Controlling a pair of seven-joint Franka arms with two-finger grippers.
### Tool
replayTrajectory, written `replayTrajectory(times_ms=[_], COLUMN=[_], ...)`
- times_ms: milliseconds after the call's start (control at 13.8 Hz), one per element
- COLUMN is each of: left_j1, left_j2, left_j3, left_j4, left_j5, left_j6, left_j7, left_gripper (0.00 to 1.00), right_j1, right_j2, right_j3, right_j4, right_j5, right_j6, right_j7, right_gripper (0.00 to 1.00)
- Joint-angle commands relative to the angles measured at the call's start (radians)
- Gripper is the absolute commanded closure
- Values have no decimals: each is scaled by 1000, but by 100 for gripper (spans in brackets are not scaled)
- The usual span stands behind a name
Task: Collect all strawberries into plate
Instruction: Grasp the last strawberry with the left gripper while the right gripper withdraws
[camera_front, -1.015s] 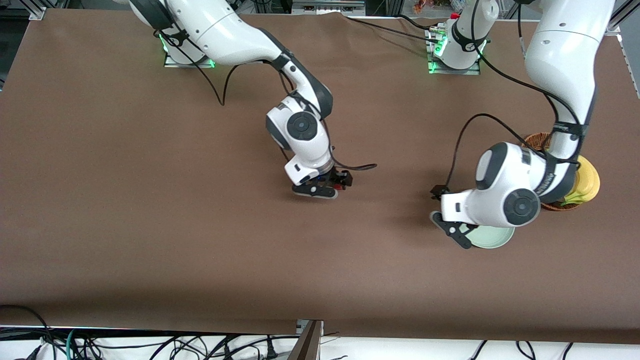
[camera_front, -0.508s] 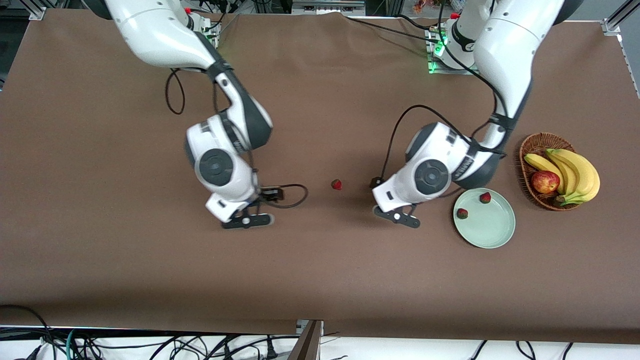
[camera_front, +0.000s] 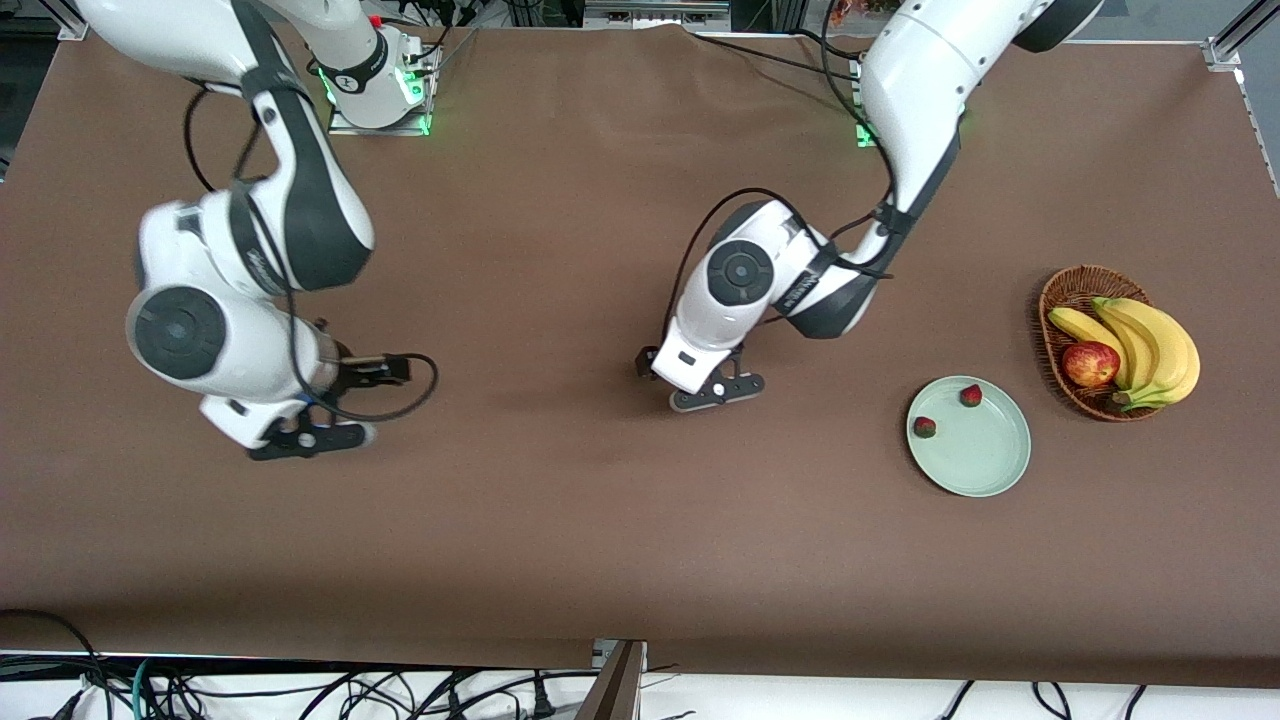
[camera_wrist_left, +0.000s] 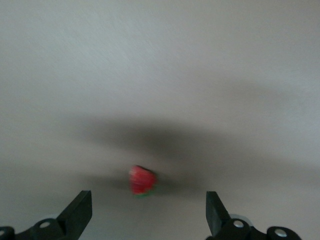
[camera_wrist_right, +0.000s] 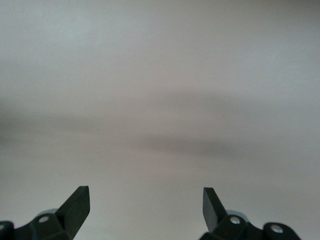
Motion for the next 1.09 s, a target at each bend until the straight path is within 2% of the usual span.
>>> replayTrajectory(times_ms=[0, 218, 363, 653, 725, 798, 870, 1015], left_j1=[-20, -23, -22, -20, -22, -22, -22, -22], left_j2=[35, 50, 61, 93, 101, 106, 106, 104], left_j3=[18, 24, 24, 23, 24, 23, 23, 21], left_j4=[0, -17, -26, -26, -26, -26, -26, -24], left_j5=[17, 70, 95, 115, 115, 115, 113, 112], left_j6=[53, 49, 50, 52, 52, 52, 52, 52], left_j7=[-83, -81, -80, -62, -58, -58, -60, -60], left_gripper=[0, 11, 17, 21, 25, 36, 55, 62], right_j1=[-66, -136, -155, -164, -167, -179, -202, -207], right_j2=[-122, -222, -310, -383, -409, -429, -437, -466], right_j3=[7, 7, 7, 9, 9, 7, 6, 6], right_j4=[-34, -49, -106, -170, -187, -193, -193, -196], right_j5=[-25, -20, -17, -12, -11, -9, -8, -5], right_j6=[-63, -163, -186, -192, -211, -215, -203, -205], right_j7=[-48, -149, -136, -142, -143, -142, -143, -143], right_gripper=[0, 0, 0, 0, 0, 0, 0, 0])
